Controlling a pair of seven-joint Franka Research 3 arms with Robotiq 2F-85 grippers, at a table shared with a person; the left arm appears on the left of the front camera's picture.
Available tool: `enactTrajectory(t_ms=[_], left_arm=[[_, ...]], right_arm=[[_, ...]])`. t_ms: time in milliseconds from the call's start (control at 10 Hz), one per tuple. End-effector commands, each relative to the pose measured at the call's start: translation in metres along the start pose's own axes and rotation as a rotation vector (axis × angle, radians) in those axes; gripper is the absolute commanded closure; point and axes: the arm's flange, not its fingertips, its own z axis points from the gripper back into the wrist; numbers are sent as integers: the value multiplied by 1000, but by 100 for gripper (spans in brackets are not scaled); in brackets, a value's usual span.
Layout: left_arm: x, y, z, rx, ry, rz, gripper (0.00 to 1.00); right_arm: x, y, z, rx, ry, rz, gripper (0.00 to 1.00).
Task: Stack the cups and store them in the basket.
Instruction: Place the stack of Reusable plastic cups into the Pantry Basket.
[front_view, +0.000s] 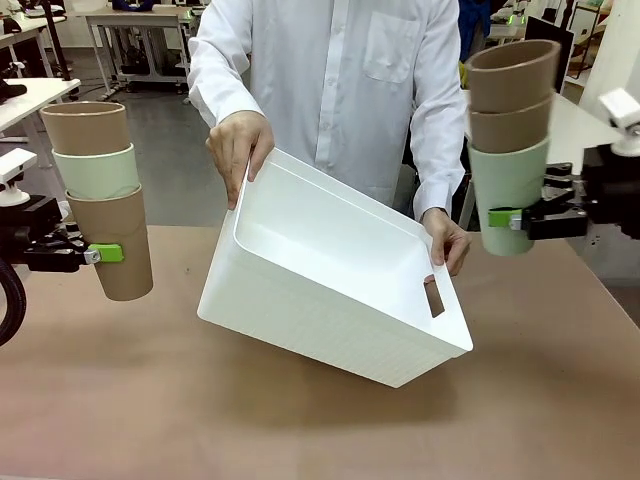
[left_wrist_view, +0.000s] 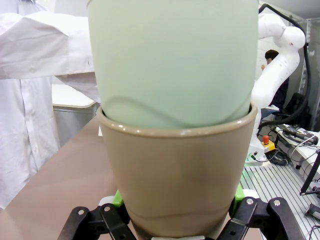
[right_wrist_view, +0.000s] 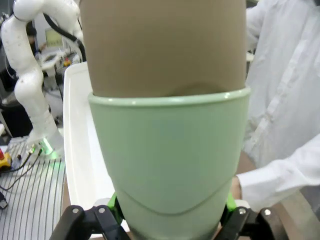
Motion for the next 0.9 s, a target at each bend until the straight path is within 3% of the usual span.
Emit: enactTrajectory(t_ms=[0, 400, 800], left_arm=[[4, -1, -1, -5, -10, -2, 14], [4, -1, -1, -5, -10, -2, 14], [4, -1, -1, -5, -10, -2, 14]], right_arm=[[18, 52, -36, -10, 143, -15, 17], [31, 87, -97, -76, 372, 50, 17], [13, 111, -124, -77, 502, 67, 17]])
